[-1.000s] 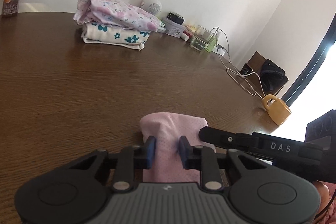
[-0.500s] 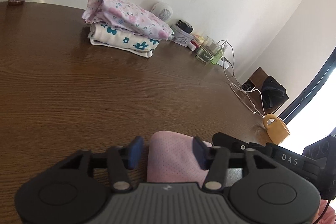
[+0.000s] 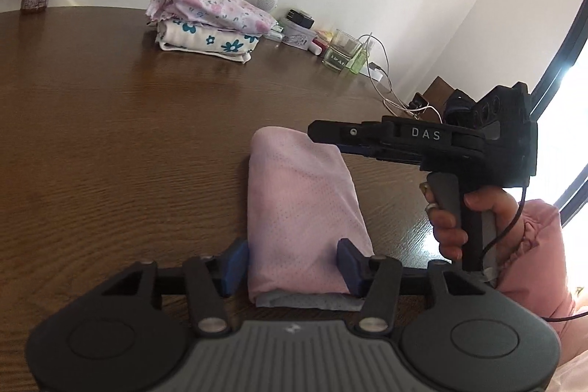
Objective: Fold clothes
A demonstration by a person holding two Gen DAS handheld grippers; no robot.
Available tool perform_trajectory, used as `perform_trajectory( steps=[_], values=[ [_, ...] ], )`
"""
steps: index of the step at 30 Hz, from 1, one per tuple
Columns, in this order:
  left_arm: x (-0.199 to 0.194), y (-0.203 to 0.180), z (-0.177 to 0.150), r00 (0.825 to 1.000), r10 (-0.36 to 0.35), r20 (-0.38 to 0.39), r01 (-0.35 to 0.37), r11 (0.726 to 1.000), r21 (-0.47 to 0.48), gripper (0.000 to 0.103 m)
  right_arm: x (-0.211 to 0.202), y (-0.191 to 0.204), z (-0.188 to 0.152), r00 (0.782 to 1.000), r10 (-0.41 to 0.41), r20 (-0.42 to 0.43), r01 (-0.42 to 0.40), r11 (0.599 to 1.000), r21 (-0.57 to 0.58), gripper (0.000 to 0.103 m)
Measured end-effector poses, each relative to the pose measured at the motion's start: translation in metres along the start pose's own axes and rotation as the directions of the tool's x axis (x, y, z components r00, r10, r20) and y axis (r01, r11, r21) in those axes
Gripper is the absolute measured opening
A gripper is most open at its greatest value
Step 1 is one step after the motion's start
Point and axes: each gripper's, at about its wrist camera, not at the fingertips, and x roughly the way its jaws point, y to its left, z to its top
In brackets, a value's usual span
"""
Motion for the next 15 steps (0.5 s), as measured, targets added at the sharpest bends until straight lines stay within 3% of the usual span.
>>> perform_trajectory(
  steps=[2, 8, 15],
  values=[
    [-0.003, 0.004, 0.0, 1.0, 0.008, 0.0, -0.008, 1.0, -0.014, 0.049, 0.006, -0.002, 0.003, 0.999, 0.029, -0.033, -0.029, 1.0, -0.005, 0.052],
    [-0.008, 0.019, 0.007, 0.998, 0.06, 0.009, -0.059, 0.998, -0.024, 0.049, 0.002, -0.008, 0.001, 0.993, 0.085, -0.085, -0.083, 0.996, 0.028, 0.024],
    [-0.013, 0.035, 0.017, 0.982, 0.177, 0.061, -0.176, 0.984, -0.028, 0.05, -0.027, -0.008, -0.026, 0.992, 0.083, -0.096, -0.074, 0.993, 0.094, 0.018]
  ],
)
